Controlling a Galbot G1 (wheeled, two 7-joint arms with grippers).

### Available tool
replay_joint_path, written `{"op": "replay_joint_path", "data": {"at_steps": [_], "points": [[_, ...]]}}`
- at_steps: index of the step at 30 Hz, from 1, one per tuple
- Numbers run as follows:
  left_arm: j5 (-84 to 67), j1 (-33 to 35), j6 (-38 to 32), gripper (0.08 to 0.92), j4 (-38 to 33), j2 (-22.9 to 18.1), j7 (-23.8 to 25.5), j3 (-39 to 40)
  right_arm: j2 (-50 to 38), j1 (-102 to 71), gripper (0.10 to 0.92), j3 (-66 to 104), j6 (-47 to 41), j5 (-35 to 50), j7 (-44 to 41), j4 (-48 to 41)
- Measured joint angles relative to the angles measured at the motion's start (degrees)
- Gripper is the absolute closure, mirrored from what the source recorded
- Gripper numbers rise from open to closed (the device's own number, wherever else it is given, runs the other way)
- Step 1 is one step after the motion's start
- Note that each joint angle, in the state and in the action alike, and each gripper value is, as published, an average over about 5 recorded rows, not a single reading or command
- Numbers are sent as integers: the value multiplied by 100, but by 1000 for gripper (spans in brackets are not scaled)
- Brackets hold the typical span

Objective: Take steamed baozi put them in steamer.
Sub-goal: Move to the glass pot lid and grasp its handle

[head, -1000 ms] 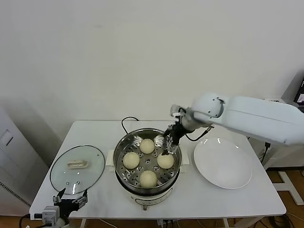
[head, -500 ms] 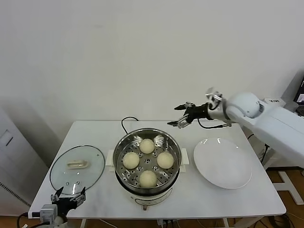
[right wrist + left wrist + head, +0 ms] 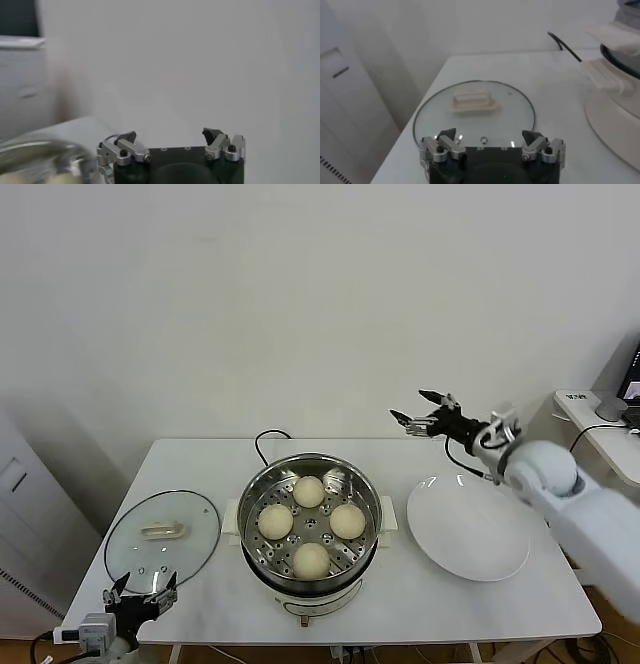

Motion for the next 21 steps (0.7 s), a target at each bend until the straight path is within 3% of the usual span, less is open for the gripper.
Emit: {"op": "replay_joint_path", "data": {"at_steps": [8,21], "points": [[810,39,-264,177,101,49,137,-51,939,-1721,203,1607,571,-834,201,137],[4020,21,-1578,177,919,49,338,-197,2256,-3287,203,3146,1051,-1838,230,108]]}}
